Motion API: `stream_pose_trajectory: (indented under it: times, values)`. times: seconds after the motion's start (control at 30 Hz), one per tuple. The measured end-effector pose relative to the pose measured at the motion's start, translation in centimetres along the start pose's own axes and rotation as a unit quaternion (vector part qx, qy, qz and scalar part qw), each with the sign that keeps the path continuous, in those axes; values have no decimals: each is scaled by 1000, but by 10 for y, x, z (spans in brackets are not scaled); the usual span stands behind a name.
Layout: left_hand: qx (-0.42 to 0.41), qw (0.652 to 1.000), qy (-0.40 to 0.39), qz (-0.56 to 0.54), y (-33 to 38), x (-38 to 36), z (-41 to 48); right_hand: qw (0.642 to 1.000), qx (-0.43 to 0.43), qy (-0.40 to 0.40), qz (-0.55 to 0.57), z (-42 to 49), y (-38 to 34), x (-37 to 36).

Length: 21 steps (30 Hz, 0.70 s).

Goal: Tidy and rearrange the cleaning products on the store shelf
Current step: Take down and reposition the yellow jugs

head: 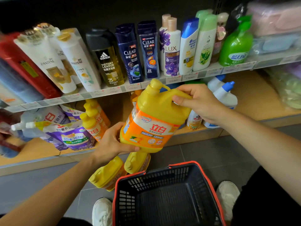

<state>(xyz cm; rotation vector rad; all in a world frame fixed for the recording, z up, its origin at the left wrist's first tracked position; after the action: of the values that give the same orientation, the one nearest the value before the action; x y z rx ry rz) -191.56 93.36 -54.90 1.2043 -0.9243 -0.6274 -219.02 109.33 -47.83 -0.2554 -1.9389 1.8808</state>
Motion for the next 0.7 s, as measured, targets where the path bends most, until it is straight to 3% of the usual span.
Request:
stream_pose_trajectory:
  times: [0.1, 0.37, 0.5, 0.57, 0.7]
  values:
    - [-23, 999, 43, -2, 6, 6, 1, 1000, -8, 2, -25, 3, 8, 6]
    - [-90, 989, 116, 28, 40, 17, 6, 991, -130, 16, 14, 5, 36, -1]
    - [-109, 983, 102, 108, 56, 15, 9, 987, -55, 103, -112, 2, 32, -8]
    - [-107, 979, 76, 159, 61, 10, 9, 981, 1, 52, -185, -4, 29, -19]
    - [-107, 979, 27, 173, 64, -2, 5, 955, 2, -111, -274, -20, 36, -63]
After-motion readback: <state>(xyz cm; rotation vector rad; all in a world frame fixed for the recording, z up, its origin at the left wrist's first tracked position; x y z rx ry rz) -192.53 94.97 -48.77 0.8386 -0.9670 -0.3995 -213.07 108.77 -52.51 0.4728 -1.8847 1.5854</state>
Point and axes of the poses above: each hand's wrist, its own z-axis towards the middle knuckle, its own x-axis out of the back of the hand, y = z × x, the point moved 1 cm from there along z, towards the middle knuckle, and after that the axes turned 10 degrees about -x, right-handed, at the moved point
